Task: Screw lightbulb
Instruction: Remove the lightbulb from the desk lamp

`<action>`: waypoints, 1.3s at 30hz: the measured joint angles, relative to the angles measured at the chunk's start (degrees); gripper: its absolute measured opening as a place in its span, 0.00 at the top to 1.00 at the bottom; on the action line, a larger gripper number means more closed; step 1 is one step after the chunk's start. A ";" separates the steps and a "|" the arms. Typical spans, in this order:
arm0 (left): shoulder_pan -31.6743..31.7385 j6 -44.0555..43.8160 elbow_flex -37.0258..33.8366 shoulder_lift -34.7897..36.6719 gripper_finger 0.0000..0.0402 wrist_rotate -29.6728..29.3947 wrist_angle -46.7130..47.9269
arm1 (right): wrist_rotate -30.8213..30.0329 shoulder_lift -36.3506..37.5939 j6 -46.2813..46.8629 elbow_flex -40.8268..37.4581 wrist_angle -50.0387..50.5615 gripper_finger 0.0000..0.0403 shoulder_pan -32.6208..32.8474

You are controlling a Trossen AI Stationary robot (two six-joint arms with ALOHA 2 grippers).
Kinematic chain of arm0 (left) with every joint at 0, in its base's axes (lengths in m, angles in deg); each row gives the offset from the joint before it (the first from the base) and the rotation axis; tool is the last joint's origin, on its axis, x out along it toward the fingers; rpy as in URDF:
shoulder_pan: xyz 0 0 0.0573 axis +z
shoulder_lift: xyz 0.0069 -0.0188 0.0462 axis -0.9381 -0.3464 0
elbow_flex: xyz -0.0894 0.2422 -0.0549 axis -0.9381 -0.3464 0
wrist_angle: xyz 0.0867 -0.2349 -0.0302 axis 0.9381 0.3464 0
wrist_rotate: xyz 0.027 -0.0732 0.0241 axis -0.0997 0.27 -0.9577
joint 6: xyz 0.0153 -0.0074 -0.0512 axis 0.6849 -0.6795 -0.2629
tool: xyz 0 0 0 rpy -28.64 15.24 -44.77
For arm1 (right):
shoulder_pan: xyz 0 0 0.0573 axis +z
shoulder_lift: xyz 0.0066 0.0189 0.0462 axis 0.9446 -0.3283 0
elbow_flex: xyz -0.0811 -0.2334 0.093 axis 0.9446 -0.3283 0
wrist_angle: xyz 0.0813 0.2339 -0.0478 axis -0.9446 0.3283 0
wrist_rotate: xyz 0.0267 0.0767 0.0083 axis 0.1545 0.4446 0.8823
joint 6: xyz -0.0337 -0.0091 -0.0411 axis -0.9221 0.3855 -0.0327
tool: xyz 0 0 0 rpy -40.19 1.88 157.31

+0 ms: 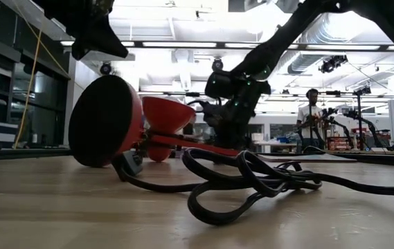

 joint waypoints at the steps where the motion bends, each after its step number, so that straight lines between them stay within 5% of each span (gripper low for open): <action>1: -0.35 0.00 0.00 0.00 1.00 0.02 0.08 | 0.00 0.34 -0.09 -0.37 0.39 1.00 0.97; 15: -2.22 1.02 -0.02 -0.04 1.00 -0.01 1.69 | -2.50 5.95 -0.33 -2.00 7.38 1.00 11.15; 27: -1.95 4.36 -0.02 -0.04 1.00 -1.39 1.70 | -12.92 19.57 -1.94 -1.95 8.99 1.00 7.17; 39: 0.94 6.08 -0.02 -0.04 1.00 -1.42 -0.51 | -12.64 25.06 -3.60 -1.91 7.28 1.00 5.50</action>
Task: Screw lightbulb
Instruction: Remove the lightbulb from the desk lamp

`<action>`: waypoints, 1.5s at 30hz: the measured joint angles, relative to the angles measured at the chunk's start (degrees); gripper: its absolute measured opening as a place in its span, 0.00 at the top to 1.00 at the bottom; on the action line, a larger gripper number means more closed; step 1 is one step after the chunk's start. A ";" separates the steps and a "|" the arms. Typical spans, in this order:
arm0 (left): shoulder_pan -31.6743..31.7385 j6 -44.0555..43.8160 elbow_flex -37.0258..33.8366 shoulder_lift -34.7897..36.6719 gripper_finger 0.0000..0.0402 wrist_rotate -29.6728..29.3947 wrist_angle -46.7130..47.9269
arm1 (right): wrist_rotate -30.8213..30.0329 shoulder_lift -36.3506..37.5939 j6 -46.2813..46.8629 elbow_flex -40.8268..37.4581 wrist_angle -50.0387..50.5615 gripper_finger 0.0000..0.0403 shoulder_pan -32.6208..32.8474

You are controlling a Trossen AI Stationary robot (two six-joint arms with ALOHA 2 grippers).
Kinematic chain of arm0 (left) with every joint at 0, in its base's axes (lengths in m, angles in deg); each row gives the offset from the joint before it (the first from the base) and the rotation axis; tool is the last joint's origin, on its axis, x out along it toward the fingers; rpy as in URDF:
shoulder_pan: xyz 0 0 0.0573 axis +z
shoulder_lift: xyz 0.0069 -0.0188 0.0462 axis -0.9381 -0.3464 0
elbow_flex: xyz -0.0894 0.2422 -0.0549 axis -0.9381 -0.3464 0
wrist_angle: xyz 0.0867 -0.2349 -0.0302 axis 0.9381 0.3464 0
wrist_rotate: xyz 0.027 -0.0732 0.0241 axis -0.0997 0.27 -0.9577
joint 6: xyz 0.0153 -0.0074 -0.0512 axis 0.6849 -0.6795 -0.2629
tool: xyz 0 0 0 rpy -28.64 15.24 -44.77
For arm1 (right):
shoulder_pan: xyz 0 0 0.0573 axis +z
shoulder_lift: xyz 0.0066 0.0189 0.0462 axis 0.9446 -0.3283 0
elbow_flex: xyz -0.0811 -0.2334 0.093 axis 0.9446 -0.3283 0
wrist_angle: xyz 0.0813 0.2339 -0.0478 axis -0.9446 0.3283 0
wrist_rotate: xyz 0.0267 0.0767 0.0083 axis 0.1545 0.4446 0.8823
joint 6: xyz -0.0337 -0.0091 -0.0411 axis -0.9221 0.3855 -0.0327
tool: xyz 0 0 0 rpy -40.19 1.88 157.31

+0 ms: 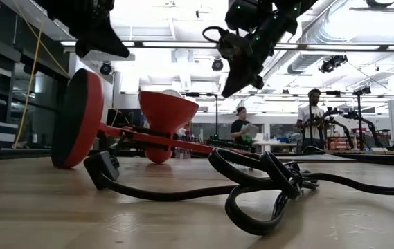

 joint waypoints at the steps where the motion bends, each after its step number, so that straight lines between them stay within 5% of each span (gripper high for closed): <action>1: 0.25 0.00 0.00 0.00 1.00 0.01 -0.91 | 0.23 0.00 -0.13 0.00 -0.27 1.00 0.00; 12: 3.01 -3.63 0.00 0.02 0.95 0.70 -4.12 | 2.20 0.00 -0.68 0.00 -2.00 1.00 0.04; 27: 9.74 -4.64 0.00 0.02 0.45 13.51 -22.06 | 6.32 0.00 6.78 0.18 -15.66 0.97 1.17; 35: 9.92 -4.55 0.00 0.02 0.34 14.45 -22.31 | 9.06 0.01 -1.04 6.95 -10.45 0.67 7.08; 41: 9.94 -5.43 0.00 0.02 0.34 15.94 -21.90 | -1.91 0.07 -7.28 11.83 -2.26 0.40 11.51; 45: 9.94 -3.68 0.00 0.02 0.34 16.15 -21.74 | -8.22 -0.09 -5.28 11.96 -2.33 0.30 12.17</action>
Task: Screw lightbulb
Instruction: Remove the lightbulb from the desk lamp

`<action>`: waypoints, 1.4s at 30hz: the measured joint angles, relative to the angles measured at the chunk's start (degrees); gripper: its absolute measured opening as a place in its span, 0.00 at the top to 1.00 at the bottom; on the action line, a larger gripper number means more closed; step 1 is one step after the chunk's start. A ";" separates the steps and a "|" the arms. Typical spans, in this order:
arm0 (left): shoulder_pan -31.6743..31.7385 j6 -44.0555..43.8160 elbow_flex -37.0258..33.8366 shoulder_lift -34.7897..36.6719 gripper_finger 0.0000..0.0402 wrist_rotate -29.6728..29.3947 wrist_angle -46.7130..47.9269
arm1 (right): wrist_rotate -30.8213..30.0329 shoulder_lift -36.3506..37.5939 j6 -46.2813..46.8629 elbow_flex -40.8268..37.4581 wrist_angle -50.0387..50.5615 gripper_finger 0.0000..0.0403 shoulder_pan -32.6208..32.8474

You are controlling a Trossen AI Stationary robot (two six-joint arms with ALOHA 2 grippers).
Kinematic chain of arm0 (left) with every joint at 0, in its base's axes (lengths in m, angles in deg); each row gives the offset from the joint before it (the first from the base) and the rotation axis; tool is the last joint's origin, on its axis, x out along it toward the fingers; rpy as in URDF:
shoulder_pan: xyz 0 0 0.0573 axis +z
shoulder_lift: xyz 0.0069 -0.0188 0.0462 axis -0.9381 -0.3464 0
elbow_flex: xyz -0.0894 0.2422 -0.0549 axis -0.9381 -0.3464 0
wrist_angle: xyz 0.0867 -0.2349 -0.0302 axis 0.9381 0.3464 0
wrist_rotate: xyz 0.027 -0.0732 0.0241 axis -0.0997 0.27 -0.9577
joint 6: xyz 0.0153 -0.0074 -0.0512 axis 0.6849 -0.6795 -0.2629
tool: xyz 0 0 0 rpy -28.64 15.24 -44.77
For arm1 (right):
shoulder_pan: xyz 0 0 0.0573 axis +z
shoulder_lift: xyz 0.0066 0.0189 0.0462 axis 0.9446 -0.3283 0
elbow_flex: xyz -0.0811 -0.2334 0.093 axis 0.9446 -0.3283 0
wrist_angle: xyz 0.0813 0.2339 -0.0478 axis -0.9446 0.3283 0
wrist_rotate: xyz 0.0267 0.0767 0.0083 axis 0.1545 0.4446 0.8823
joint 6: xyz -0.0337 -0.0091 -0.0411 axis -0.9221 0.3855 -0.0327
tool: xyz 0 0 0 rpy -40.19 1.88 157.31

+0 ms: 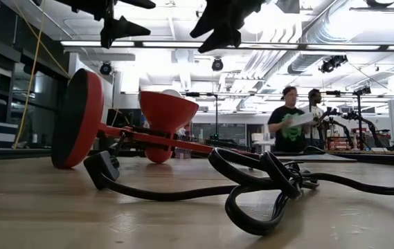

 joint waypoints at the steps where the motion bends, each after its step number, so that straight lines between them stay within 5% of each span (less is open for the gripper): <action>1: 0.00 0.84 0.00 0.00 0.34 0.00 0.29 | -0.34 -0.10 1.21 0.00 0.06 0.30 -0.05; 15: -0.02 9.10 0.00 0.00 0.37 0.46 3.87 | -0.39 -0.52 0.98 0.00 -0.34 0.29 -0.26; 18: -0.11 10.15 0.00 0.00 0.48 -0.56 4.43 | -0.39 -0.52 -0.41 0.00 -0.55 0.29 -0.26; 24: -0.21 10.02 0.13 1.92 0.95 -1.77 7.03 | -0.39 -0.52 -0.70 0.00 -3.96 0.29 -0.27; 33: -0.22 11.75 5.83 9.03 1.00 -7.65 28.95 | -0.39 -3.36 0.44 -0.01 -8.78 0.29 -1.04; 38: -1.14 9.82 5.83 9.90 1.00 -8.05 36.14 | -0.39 -6.30 3.50 -0.04 -8.91 0.44 -1.05; 42: -2.34 9.80 5.37 8.12 1.00 -8.15 36.55 | 0.75 -7.75 8.23 -0.03 -8.80 0.76 -1.03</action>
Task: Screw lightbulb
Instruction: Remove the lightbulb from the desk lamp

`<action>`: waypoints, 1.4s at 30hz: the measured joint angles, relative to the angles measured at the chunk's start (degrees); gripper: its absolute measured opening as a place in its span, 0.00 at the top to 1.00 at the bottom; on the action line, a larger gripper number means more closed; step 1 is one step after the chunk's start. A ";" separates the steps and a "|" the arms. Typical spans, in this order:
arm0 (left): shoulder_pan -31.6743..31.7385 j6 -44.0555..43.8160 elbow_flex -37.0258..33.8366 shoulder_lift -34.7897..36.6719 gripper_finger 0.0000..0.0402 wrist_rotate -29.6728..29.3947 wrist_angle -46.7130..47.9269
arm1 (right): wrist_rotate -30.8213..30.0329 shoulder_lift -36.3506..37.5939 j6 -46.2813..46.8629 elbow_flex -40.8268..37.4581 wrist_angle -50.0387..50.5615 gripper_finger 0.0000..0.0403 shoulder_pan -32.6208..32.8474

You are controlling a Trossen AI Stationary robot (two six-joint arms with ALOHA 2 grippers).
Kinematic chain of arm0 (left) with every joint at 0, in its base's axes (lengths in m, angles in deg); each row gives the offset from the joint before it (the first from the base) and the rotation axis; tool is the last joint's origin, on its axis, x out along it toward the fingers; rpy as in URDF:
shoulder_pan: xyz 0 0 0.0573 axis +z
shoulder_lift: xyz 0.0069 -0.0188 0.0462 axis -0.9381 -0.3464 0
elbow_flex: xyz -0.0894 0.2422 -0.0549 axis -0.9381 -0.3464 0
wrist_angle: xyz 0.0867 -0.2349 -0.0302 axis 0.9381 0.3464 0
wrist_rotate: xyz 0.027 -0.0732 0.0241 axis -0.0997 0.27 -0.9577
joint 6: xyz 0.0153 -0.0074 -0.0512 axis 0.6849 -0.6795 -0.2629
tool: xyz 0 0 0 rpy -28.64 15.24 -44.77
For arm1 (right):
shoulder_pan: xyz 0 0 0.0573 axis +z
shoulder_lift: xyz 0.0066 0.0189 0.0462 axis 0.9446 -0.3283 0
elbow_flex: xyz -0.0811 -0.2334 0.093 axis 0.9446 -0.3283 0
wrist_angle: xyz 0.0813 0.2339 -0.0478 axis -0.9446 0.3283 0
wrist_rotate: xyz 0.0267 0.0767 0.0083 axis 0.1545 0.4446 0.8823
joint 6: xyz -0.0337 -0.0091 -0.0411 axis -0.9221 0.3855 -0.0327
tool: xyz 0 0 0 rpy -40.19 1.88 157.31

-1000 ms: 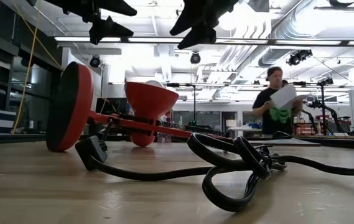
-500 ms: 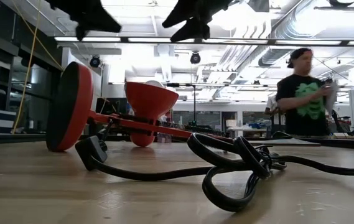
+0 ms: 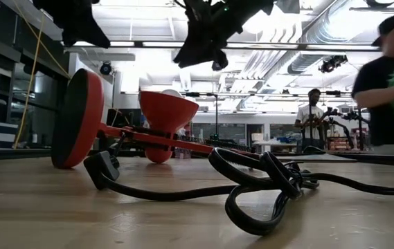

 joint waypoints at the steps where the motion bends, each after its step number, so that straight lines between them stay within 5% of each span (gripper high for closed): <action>1: -0.23 0.25 -0.04 -0.68 1.00 0.03 -0.36 | 0.54 -0.22 1.23 0.00 0.09 0.86 0.00; 3: -0.55 0.83 -0.06 -2.22 1.00 0.15 -1.80 | 1.53 -0.37 2.11 -0.01 0.37 0.96 0.00; 8: -0.59 3.33 -0.06 -6.15 1.00 1.88 -6.91 | 1.95 -0.35 2.60 -0.01 2.38 0.99 0.00; 22: 1.51 14.91 -0.08 -20.46 1.00 4.47 -18.64 | 6.46 -0.33 0.04 -2.19 9.61 1.00 2.05; 31: 8.61 18.02 -0.06 -25.05 1.00 4.13 -25.78 | 5.51 -0.47 3.73 -4.69 0.96 1.00 2.91; 42: 10.84 22.50 0.00 -30.68 1.00 10.70 -30.23 | 3.52 -3.12 6.55 -4.67 -2.61 1.00 3.23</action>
